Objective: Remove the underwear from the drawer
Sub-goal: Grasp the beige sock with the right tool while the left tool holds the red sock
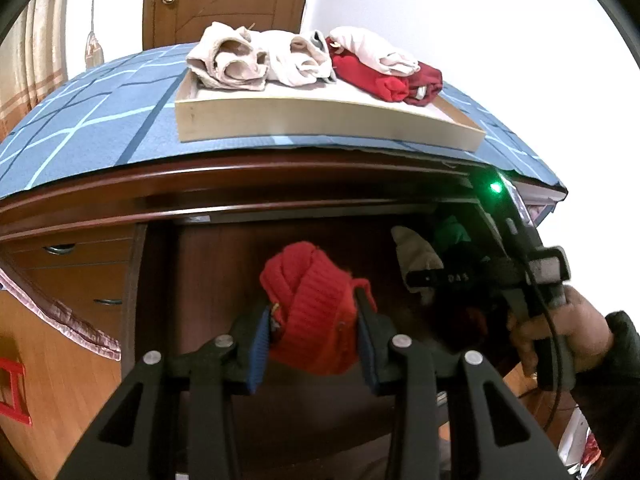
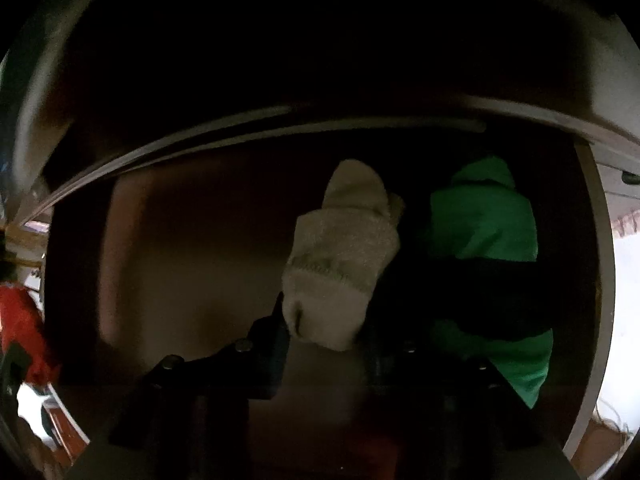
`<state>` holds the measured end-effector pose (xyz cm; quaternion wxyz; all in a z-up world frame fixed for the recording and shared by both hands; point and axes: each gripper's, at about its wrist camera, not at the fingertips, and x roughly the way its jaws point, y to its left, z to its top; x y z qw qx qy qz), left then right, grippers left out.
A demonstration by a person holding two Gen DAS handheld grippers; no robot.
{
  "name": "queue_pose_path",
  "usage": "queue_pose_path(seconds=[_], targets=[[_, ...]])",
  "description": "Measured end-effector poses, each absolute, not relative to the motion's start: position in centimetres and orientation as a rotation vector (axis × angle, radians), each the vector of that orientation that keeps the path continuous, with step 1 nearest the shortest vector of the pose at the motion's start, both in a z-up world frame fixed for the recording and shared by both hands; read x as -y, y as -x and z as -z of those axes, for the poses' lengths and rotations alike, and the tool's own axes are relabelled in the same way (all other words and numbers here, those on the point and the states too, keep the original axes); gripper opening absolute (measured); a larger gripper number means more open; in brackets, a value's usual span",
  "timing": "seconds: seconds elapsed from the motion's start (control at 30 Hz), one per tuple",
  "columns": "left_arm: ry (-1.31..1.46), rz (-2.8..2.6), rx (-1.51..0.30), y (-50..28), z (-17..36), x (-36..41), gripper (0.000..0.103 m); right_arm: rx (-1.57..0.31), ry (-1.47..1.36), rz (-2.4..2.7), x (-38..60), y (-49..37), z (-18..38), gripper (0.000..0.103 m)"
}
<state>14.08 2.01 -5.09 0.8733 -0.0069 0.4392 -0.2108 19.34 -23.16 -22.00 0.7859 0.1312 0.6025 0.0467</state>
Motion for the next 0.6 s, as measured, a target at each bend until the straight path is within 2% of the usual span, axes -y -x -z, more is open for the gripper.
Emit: queue_pose_path(seconds=[0.6], targets=[[0.006, 0.411, -0.887, -13.8, 4.4, -2.6, 0.036, -1.036, -0.463, -0.265, 22.4, -11.3, 14.5, 0.034]])
